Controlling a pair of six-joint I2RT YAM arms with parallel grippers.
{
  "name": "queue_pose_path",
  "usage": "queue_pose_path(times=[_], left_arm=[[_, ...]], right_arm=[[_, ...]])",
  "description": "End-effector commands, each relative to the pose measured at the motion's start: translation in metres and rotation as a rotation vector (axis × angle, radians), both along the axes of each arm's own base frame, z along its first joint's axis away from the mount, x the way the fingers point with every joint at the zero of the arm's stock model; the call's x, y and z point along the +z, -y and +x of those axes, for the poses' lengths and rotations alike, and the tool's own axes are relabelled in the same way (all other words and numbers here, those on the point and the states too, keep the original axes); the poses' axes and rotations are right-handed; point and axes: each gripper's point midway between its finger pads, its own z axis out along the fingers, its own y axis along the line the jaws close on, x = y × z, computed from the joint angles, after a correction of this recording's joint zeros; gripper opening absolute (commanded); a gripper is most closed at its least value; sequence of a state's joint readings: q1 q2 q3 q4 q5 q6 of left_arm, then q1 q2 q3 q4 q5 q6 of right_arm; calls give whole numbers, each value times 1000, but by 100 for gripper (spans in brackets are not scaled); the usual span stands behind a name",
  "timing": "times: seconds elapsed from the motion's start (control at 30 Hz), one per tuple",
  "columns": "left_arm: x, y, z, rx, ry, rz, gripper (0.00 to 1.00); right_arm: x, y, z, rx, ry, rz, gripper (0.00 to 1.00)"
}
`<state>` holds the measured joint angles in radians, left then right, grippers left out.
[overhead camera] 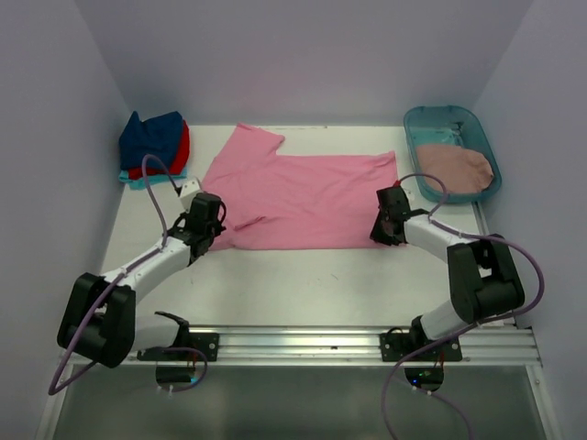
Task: Fold and stack the t-shirts
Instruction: Fold the flattened tshirt in 1/3 of the way
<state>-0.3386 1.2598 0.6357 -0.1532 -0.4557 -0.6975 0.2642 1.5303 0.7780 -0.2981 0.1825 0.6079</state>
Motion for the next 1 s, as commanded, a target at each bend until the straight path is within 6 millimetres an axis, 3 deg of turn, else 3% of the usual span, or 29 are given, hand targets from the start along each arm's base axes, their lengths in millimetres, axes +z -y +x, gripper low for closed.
queue_pose_path(times=[0.0,0.3,0.37,0.5,0.53,0.57,0.63,0.73,0.9,0.97], left_arm=[[-11,-3,10,35,41,-5,0],[-57,-4,1,17,-21,14,0],[-62,1,-2,-1,-82,14,0],[-65,6,-19,3,-257,-2,0],[-58,9,-15,-1,-272,-1,0],[-67,1,-34,7,-371,36,0],[-66,-4,-44,23,-439,67,0],[-71,-7,-77,5,-521,54,0],[-75,-12,-108,8,-570,33,4],[-73,-3,-115,-16,-589,-11,7]], right_arm=[[-7,-8,2,14,13,21,0],[-19,-4,-17,18,-38,-31,0],[-14,-6,-13,16,-45,-28,0],[-11,-4,-31,10,-143,-67,0],[-10,-2,-34,5,-159,-82,0],[-6,-4,-35,8,-169,-93,0],[-6,4,-51,-10,-247,-146,0],[-7,8,-67,-8,-347,-187,0],[-14,18,-89,-8,-485,-253,1],[-15,27,-98,-23,-531,-301,1]])
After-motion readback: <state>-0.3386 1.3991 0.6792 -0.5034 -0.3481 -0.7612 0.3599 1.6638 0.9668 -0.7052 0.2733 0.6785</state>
